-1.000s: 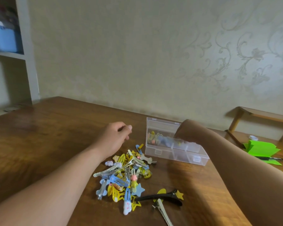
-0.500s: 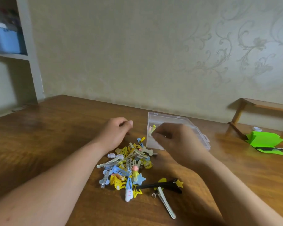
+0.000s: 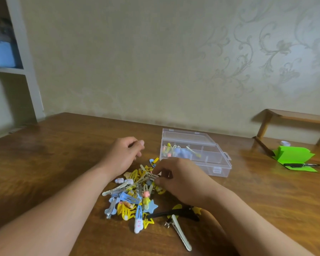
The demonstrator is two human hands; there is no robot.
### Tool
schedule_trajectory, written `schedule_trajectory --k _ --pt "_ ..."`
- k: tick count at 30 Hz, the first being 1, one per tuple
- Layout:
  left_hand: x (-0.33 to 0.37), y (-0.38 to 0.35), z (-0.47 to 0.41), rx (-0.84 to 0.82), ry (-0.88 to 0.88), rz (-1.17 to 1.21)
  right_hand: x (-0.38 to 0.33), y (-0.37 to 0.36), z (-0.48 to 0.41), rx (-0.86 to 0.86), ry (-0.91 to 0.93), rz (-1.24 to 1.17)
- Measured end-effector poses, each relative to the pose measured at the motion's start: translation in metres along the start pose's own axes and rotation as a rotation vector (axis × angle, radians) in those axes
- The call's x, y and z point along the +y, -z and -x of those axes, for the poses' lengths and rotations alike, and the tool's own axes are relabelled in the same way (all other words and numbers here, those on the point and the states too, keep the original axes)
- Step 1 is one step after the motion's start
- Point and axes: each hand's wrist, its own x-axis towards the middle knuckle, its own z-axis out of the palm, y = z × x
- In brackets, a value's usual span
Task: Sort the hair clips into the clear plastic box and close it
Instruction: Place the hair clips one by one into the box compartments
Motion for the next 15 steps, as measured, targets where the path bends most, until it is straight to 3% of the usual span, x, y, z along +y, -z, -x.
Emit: schedule_trajectory --k 7,12,15 --pt "-0.003 0.0 -0.001 0.003 -0.003 -0.005 0.002 0.002 0.002 0.032 0.04 -0.069" --pt "-0.005 0.0 -0.004 0.0 0.001 -0.024 0.015 0.03 -0.002 0.325 -0.049 -0.303" --pt "-0.003 -0.002 -0.005 0.0 0.002 0.005 0.047 0.062 -0.022 0.456 -0.235 -0.216"
